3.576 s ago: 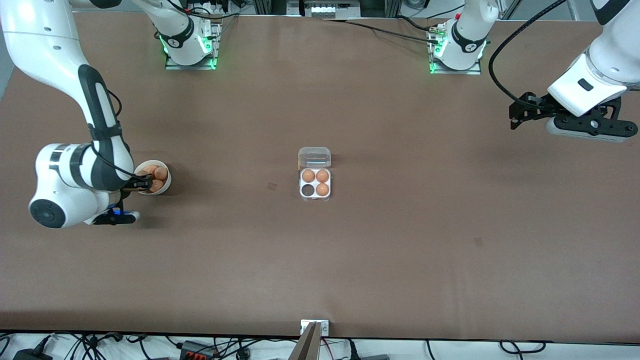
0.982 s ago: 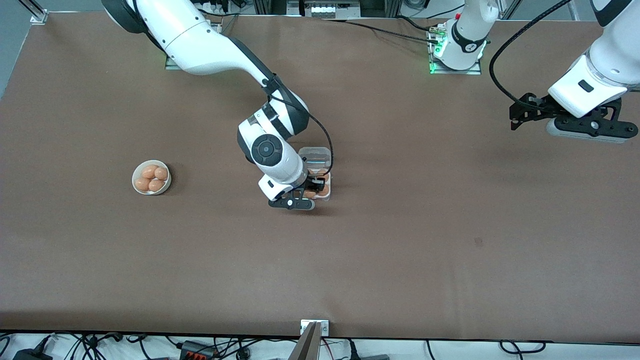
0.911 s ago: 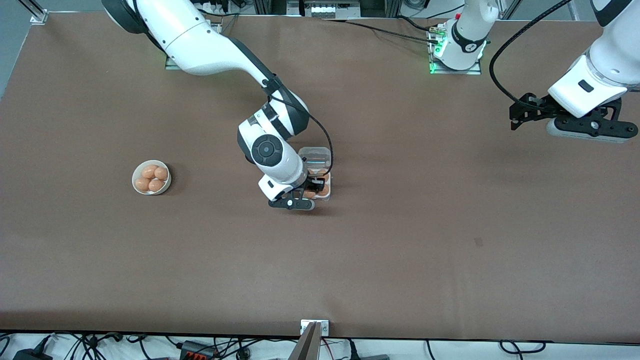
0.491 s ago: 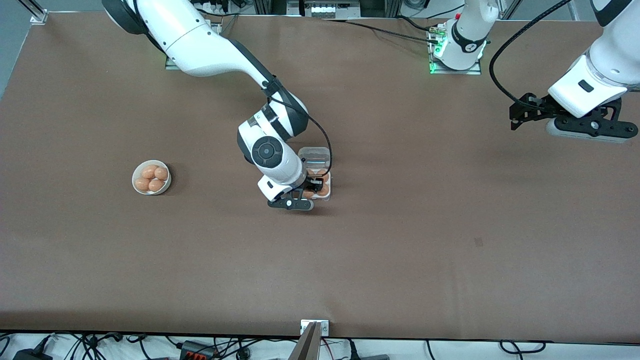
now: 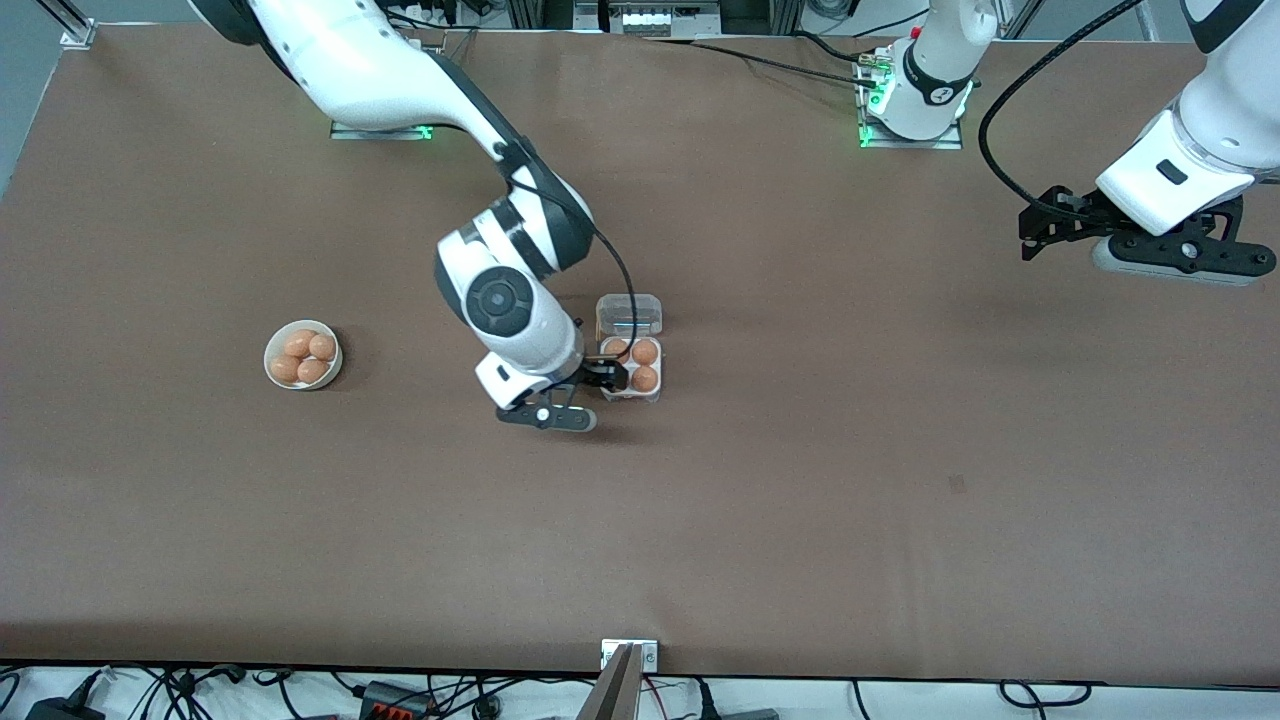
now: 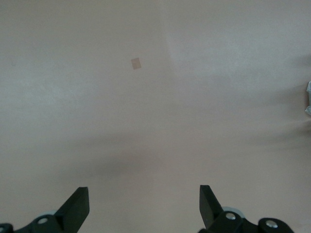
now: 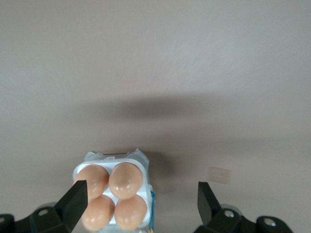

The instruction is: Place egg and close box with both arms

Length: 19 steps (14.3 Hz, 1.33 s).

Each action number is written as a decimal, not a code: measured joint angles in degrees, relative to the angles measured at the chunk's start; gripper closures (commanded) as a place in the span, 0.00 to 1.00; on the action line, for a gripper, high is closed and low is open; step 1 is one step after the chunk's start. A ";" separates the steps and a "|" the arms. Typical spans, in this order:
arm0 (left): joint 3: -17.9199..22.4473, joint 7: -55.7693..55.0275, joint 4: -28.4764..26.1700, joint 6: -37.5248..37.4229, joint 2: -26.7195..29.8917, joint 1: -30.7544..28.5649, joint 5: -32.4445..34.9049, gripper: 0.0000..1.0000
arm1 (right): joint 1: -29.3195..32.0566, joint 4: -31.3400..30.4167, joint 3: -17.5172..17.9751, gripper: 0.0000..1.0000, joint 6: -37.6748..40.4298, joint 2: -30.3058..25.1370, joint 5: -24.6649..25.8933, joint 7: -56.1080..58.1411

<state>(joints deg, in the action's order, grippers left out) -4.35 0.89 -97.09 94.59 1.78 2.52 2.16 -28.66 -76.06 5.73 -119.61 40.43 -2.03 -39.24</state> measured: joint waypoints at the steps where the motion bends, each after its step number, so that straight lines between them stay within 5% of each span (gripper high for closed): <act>1: -0.01 0.00 0.00 0.00 0.00 0.00 0.00 0.00 | 0.05 0.27 -1.31 0.00 2.61 -2.58 0.53 0.85; 6: -0.22 -0.38 0.02 0.00 0.00 0.12 0.00 0.00 | 0.29 0.37 -10.56 0.00 15.50 -13.02 1.02 12.21; 13: -0.37 -0.54 -0.01 -5.98 -1.19 0.50 0.00 0.00 | 2.98 0.28 -20.39 0.00 21.87 -21.41 1.13 20.16; 15: -0.46 -0.54 -0.01 -7.41 -2.66 0.72 0.00 0.00 | 8.05 0.23 -18.70 0.00 22.16 -22.94 1.14 22.15; 18: -0.47 -0.54 0.40 -8.21 -4.65 0.76 0.00 0.00 | 22.78 0.21 -9.37 0.00 23.35 -25.16 1.17 28.13; 19: -0.46 -0.54 1.29 -8.95 -5.44 0.74 0.00 0.10 | 26.06 0.21 -8.00 0.00 24.40 -25.79 1.16 31.21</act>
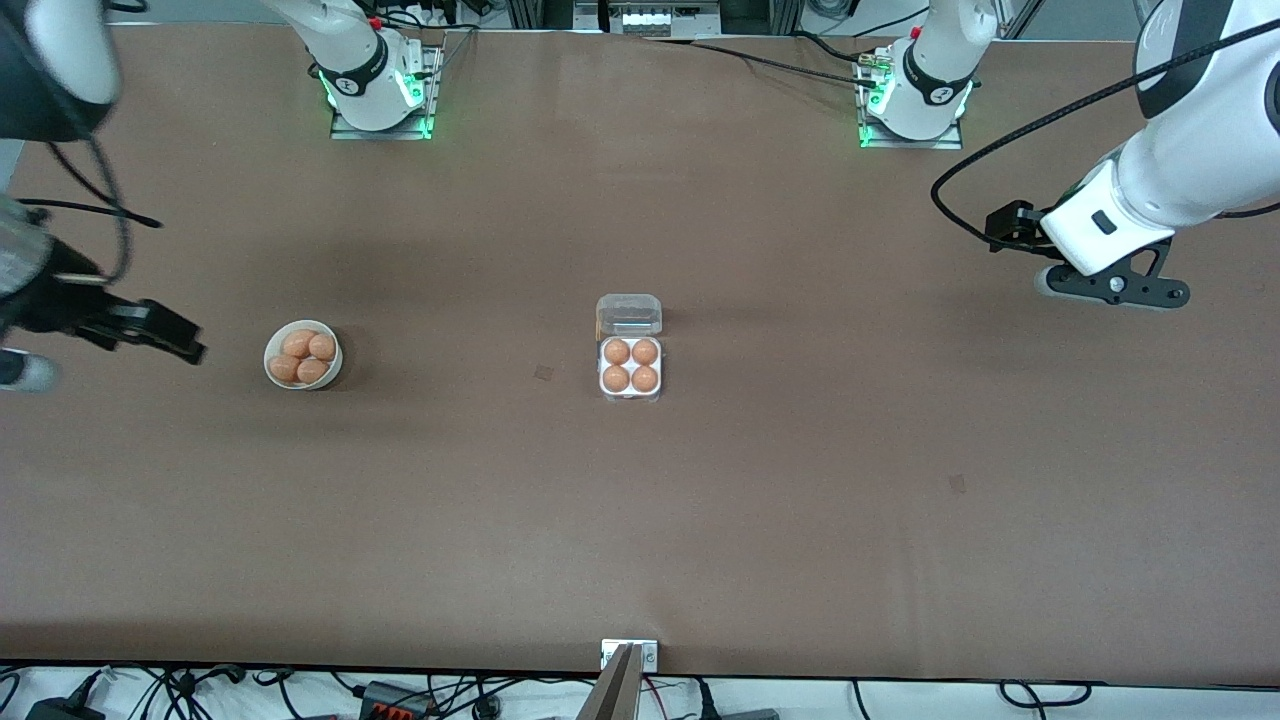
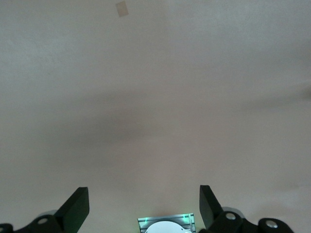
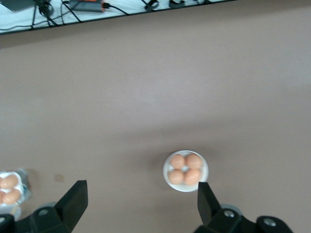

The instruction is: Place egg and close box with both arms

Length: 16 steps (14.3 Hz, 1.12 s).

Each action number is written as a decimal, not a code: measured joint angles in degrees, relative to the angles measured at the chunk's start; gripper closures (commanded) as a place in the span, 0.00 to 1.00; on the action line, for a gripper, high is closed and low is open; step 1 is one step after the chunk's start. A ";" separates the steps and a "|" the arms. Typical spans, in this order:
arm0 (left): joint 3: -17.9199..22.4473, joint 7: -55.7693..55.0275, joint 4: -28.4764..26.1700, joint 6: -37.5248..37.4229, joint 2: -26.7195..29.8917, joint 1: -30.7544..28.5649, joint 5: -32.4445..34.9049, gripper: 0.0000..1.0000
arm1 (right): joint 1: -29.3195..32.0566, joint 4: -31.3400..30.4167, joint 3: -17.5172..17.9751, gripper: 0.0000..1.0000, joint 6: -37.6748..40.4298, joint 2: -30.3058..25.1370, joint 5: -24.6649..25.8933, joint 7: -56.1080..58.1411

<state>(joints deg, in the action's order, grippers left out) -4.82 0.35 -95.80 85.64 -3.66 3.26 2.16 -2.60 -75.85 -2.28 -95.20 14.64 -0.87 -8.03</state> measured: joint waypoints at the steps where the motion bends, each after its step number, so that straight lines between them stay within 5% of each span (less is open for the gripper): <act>1: 0.00 0.05 1.45 -1.33 -1.00 -0.01 0.00 0.35 | 1.97 -0.01 0.34 0.00 1.09 -0.55 0.00 3.34; 4: 0.11 0.13 5.97 -3.33 -4.38 -0.25 0.00 0.87 | 3.93 -1.38 0.33 0.00 2.64 -1.89 0.00 8.37; 6: 0.06 0.13 7.18 -3.96 -5.53 -0.10 0.00 0.98 | 3.87 -5.37 0.59 0.00 2.10 -4.10 0.49 8.59; 11: -3.58 -0.52 7.27 -9.67 -5.89 0.86 -3.84 0.99 | 3.87 -20.54 0.76 0.00 -4.57 -13.68 1.23 8.64; 16: -9.14 -10.31 4.67 -7.90 -6.64 2.00 -11.36 0.99 | 3.88 -21.89 0.77 0.00 -4.86 -15.77 1.27 8.67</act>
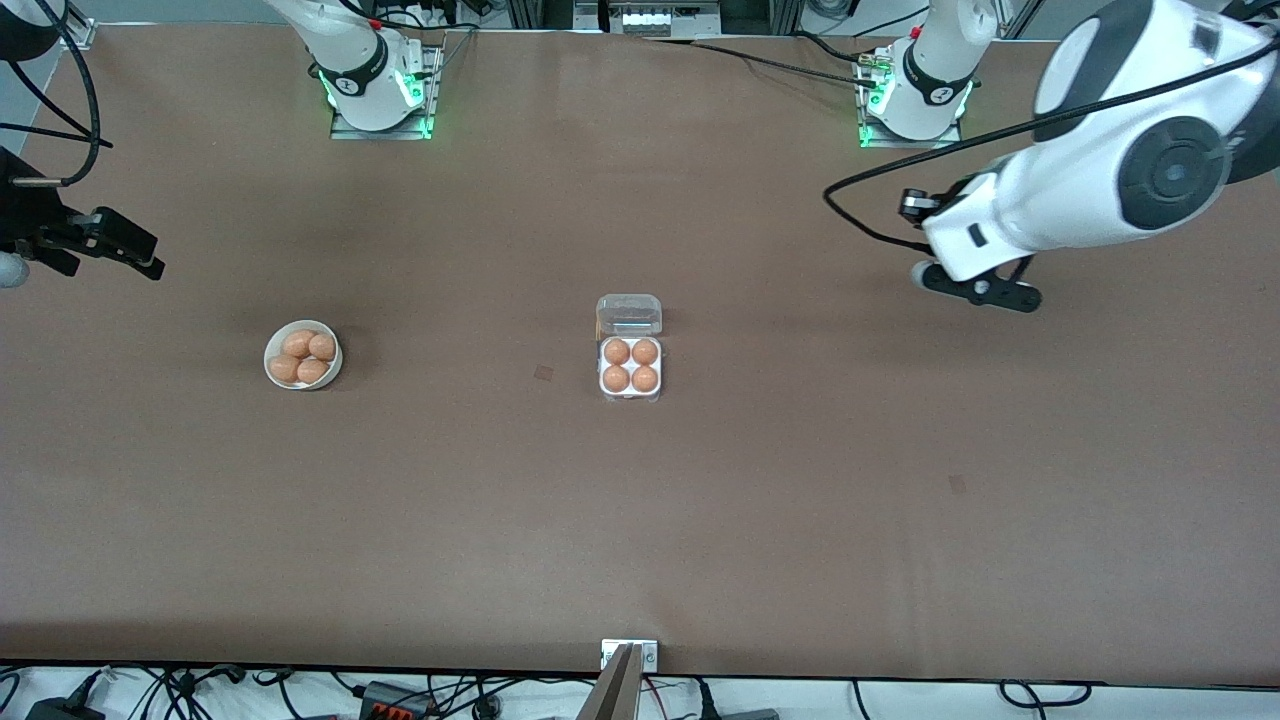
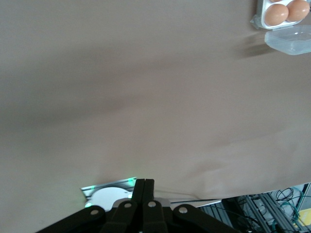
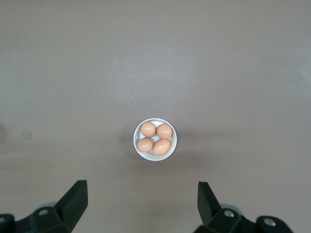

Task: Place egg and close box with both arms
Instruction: 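Move the left gripper over the egg box lid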

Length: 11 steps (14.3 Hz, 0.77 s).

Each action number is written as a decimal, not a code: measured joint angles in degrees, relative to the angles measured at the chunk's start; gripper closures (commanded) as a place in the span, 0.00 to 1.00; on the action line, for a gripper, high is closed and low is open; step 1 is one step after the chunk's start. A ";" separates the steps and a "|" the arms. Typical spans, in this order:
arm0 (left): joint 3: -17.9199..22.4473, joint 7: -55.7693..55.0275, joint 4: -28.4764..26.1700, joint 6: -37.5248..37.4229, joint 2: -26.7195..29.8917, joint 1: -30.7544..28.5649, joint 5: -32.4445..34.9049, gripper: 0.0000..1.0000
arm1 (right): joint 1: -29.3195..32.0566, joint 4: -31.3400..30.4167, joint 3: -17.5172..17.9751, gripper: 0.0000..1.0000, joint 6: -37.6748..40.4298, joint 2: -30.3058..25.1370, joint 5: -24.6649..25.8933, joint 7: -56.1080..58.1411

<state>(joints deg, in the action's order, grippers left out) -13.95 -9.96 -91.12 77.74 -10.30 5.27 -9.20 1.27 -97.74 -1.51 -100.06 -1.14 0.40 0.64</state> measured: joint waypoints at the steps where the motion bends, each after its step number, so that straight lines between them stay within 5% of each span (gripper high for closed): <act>1: -2.46 -2.54 -1.81 2.62 0.02 0.05 -0.04 0.99 | 0.00 0.09 0.00 0.00 -0.02 -0.04 0.00 0.03; 6: -15.18 -16.50 -10.69 19.46 -0.15 0.74 -0.07 0.99 | 0.00 0.38 0.06 0.00 0.09 -0.08 0.01 0.06; 11: -17.44 -22.63 -13.16 29.83 -3.96 5.01 0.01 0.99 | 0.04 0.38 0.05 0.00 1.86 -0.08 0.11 0.07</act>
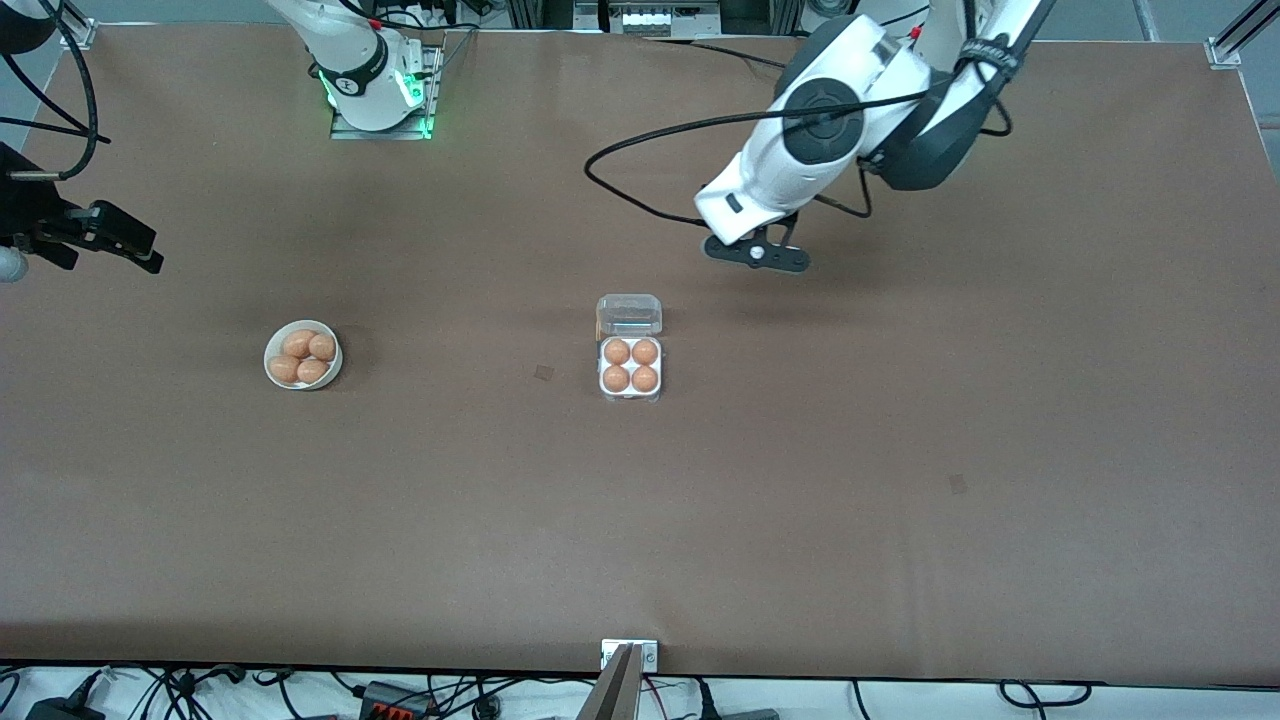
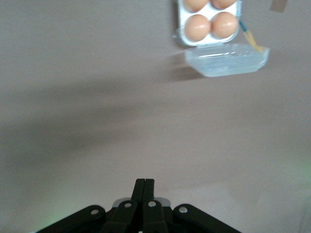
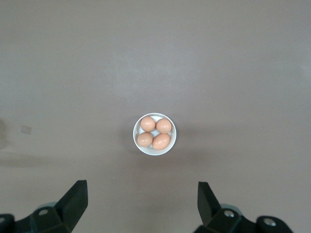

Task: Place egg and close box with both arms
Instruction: 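Move the left gripper over the egg box lid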

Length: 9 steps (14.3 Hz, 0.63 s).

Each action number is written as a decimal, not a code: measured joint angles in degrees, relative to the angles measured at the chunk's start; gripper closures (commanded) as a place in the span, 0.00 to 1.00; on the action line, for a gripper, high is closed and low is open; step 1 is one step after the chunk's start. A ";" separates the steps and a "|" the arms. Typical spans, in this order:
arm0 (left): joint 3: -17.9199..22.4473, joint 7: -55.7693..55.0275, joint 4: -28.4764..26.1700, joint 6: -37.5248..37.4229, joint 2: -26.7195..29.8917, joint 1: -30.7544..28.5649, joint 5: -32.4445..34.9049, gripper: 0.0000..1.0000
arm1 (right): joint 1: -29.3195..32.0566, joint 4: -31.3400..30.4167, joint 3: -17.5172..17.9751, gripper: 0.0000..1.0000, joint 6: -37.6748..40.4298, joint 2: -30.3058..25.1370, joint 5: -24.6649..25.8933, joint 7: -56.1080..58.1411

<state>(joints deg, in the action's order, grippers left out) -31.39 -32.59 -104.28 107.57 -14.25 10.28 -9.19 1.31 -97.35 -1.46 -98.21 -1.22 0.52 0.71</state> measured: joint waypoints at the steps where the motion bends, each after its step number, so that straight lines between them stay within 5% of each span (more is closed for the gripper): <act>1: -0.04 -2.49 -0.59 2.86 -1.06 1.91 0.69 0.99 | 0.00 0.00 0.00 0.00 0.06 0.00 0.01 0.00; 5: -0.18 -15.78 -3.09 13.87 -6.74 9.92 10.41 0.99 | 0.00 0.00 0.01 0.00 0.09 0.00 0.02 0.01; 9: -0.13 -22.93 -3.24 23.54 -12.53 11.40 21.86 0.99 | 0.00 0.01 0.01 0.00 0.07 -0.01 0.02 0.02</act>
<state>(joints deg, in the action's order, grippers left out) -31.53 -55.52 -107.52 131.11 -26.79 21.68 12.67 1.31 -97.35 -1.45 -98.13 -1.22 0.53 0.73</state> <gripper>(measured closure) 0.987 0.000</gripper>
